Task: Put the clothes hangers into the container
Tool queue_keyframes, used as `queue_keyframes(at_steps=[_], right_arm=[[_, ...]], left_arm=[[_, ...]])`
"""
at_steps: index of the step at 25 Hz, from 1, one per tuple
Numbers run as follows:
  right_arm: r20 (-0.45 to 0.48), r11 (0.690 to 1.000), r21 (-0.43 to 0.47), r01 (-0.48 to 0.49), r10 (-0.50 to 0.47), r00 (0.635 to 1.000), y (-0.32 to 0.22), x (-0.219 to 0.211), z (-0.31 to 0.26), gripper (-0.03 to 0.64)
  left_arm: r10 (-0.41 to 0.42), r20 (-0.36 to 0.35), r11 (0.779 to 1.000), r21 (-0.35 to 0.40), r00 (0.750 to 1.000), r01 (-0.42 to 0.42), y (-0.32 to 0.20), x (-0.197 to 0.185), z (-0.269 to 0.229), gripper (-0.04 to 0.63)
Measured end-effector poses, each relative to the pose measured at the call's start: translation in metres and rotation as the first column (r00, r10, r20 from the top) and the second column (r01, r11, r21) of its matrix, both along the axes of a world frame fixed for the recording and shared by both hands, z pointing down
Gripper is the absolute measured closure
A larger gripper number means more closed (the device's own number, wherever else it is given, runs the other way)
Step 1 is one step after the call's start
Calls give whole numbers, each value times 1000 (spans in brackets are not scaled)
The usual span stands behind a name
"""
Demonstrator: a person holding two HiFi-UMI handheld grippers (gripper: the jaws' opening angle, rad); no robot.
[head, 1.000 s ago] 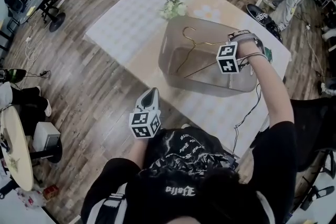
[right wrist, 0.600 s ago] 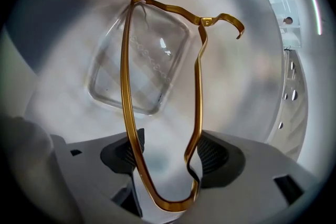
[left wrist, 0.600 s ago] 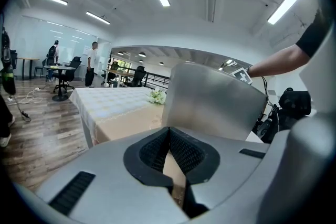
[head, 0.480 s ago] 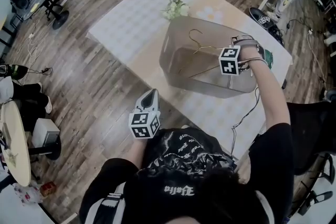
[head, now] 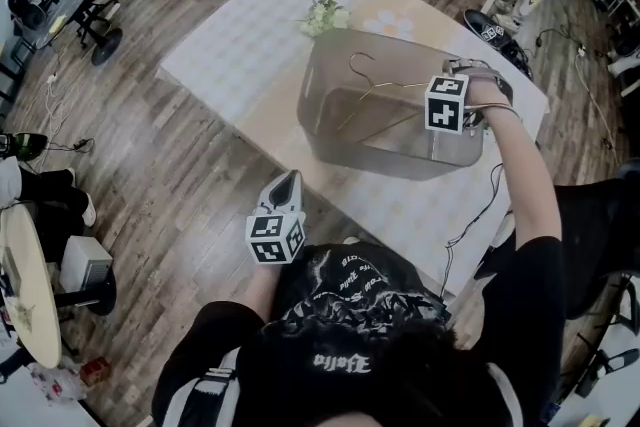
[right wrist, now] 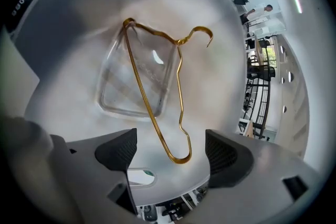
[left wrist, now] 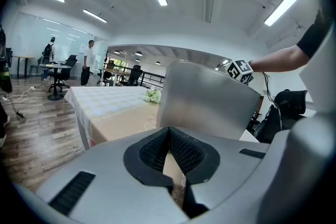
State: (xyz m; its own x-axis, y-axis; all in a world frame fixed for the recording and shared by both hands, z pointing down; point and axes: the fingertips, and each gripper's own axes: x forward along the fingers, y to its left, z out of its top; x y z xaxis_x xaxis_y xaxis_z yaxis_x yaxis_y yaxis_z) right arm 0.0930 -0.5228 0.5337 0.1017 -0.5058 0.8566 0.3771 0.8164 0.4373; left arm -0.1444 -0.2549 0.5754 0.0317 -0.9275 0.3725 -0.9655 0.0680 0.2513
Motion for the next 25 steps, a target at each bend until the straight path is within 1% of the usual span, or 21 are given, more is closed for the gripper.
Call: queue_keyframes(at_steps=[2, 3, 5, 7, 9, 10, 12, 13, 14, 16, 17, 18, 19, 20, 23, 24, 25], right_arm=[[135, 999, -30, -19, 23, 991, 15, -13, -14, 202], [222, 998, -52, -23, 34, 975, 26, -22, -23, 202], [372, 996, -80, -27, 55, 927, 46, -35, -43, 202], [461, 996, -83, -46, 79, 884, 58, -32, -62, 202], [525, 992, -97, -80, 119, 842, 66, -25, -75, 202], [560, 989, -110, -100, 145, 816, 71, -21, -81, 202], [639, 982, -132, -137, 190, 745, 85, -12, -92, 202], [682, 979, -140, -150, 205, 702, 91, -7, -99, 204], [726, 976, -146, -162, 217, 652, 98, -3, -107, 211], [807, 969, -165, -182, 239, 540, 113, 3, -125, 239], [838, 967, -176, -187, 246, 487, 122, 5, -133, 240], [861, 965, -183, -188, 250, 443, 131, 6, -140, 241], [877, 965, -185, -188, 248, 411, 141, 7, -146, 240], [889, 965, -181, -191, 243, 388, 150, 8, -149, 239], [915, 960, -165, -227, 235, 327, 169, 18, -145, 240], [925, 955, -169, -244, 239, 295, 174, 21, -142, 241], [935, 949, -179, -259, 246, 255, 180, 24, -139, 243]], left_arm=[[17, -1, 1000, 3, 1000, -17, 1, 3, 0, 575], [25, -1, 1000, 2, 1000, -25, 2, 4, 0, 575], [42, -3, 999, -2, 999, -42, 5, 5, -1, 575], [67, -11, 998, -3, 998, -67, 6, 10, -2, 575], [99, -15, 995, 2, 995, -99, 6, 16, -4, 575], [117, -14, 993, 4, 993, -117, 7, 19, -5, 575], [155, -9, 988, 6, 988, -155, 9, 26, -5, 575], [174, -6, 985, 6, 985, -174, 9, 30, -5, 575], [193, -3, 981, 3, 981, -193, 9, 35, -3, 575], [231, 0, 973, -5, 973, -231, 8, 45, 0, 575], [250, 1, 968, -6, 968, -250, 7, 50, 0, 575], [268, 1, 963, -3, 963, -268, 7, 55, -2, 575], [284, 1, 959, 3, 959, -284, 8, 60, -4, 575], [299, 2, 954, 11, 954, -299, 8, 66, -8, 575], [355, 24, 934, 38, 934, -356, 5, 85, -15, 575], [375, 32, 926, 44, 927, -376, 4, 91, -16, 575], [392, 37, 918, 48, 919, -394, 4, 97, -17, 575]])
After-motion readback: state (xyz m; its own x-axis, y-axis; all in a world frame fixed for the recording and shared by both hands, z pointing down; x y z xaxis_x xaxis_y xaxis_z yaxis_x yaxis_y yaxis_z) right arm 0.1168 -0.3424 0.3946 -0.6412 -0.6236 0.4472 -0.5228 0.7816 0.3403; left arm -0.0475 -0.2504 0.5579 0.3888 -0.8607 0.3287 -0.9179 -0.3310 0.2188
